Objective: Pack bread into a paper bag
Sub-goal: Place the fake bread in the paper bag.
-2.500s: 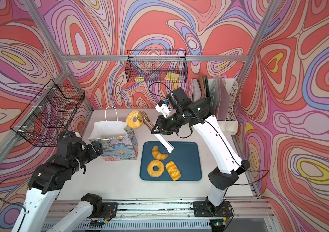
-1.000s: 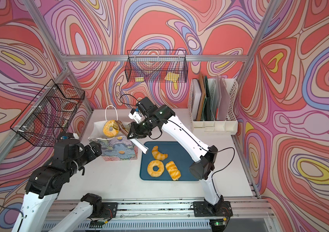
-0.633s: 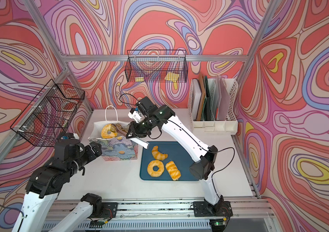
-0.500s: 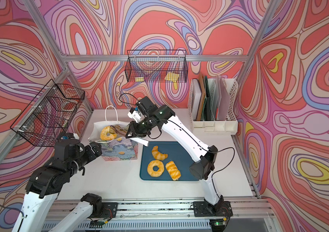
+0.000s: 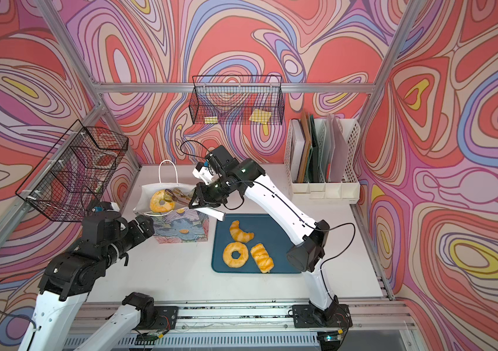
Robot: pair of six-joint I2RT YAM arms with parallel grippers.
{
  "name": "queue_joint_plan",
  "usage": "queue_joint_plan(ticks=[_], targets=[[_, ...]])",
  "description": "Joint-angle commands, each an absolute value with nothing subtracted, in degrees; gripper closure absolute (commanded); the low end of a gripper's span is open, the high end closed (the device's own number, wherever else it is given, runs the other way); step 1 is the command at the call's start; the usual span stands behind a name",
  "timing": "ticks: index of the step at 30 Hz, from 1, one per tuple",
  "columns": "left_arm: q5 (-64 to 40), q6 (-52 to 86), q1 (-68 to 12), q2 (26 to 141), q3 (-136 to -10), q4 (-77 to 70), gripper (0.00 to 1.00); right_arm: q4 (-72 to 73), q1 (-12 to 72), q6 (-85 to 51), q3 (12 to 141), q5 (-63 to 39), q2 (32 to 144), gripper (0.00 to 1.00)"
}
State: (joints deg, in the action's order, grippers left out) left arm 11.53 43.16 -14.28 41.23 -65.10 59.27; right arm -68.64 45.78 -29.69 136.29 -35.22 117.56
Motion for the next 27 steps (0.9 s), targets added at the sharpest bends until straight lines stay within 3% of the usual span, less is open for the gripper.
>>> queue_joint_plan(ticks=[1, 27], targets=[[11.9, 43.3, -14.4, 40.9, -64.3, 59.7, 0.14, -65.7, 45.8, -29.7, 137.0, -36.8, 117.6, 0.65], [11.8, 43.1, -14.4, 41.2, -64.5, 59.3, 0.14, -68.2, 44.1, -29.3, 140.2, -35.2, 116.7, 0.61]])
